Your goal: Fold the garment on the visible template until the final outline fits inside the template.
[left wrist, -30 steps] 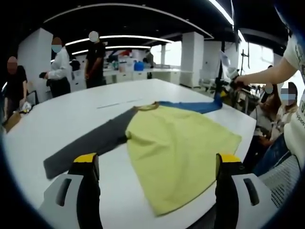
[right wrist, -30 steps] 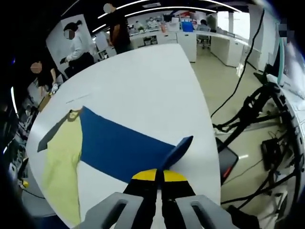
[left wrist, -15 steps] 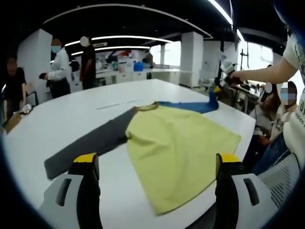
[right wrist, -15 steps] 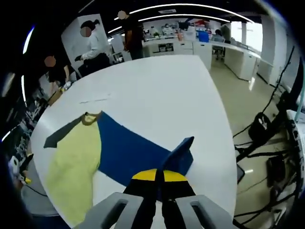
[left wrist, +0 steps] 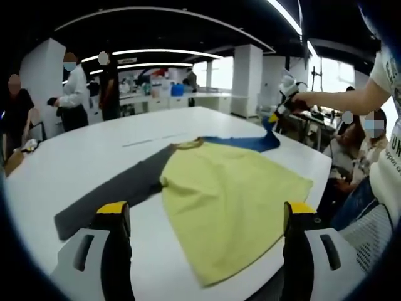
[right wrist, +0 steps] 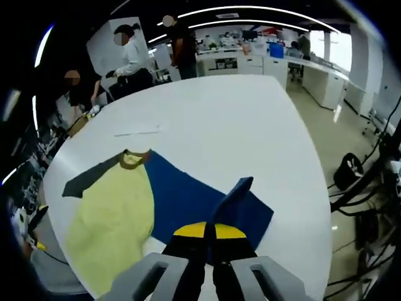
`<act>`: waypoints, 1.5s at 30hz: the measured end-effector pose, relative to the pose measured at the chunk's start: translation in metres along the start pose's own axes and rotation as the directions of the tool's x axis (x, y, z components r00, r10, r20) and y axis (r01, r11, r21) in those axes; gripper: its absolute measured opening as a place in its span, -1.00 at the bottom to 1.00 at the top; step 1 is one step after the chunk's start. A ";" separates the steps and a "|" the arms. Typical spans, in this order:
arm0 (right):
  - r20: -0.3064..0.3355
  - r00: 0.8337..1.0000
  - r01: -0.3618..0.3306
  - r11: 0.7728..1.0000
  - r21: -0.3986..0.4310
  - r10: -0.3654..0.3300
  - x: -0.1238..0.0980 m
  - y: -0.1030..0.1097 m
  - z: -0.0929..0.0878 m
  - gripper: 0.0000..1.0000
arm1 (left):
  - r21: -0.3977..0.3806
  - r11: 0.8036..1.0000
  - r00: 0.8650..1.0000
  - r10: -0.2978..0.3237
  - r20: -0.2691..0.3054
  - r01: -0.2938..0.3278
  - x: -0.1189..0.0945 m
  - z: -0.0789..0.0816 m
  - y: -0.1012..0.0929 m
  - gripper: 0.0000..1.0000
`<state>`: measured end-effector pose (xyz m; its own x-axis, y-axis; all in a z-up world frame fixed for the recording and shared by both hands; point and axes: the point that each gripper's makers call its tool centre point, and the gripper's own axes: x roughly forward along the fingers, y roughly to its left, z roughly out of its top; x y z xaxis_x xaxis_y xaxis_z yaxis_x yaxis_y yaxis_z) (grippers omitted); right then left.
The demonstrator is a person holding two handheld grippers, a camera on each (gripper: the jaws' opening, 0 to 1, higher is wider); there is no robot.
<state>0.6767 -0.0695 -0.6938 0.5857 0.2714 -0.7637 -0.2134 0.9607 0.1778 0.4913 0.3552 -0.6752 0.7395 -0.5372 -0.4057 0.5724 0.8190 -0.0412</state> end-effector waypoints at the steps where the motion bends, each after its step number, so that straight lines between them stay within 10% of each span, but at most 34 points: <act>1: -0.002 1.000 -0.002 1.000 0.000 0.002 0.002 0.004 0.000 -1.00 | 0.003 1.000 1.000 -0.002 0.002 0.002 0.000 0.001 0.000 0.98; 45: -0.066 0.991 -0.129 0.977 -0.168 0.120 0.070 0.157 0.007 -1.00 | 0.018 1.000 1.000 -0.017 -0.001 0.017 -0.002 -0.006 -0.005 0.95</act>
<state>0.6899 0.1003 -0.7151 0.5028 0.3799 -0.7765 -0.4154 0.8939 0.1684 0.4849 0.3528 -0.6795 0.7295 -0.5505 -0.4060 0.5909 0.8061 -0.0312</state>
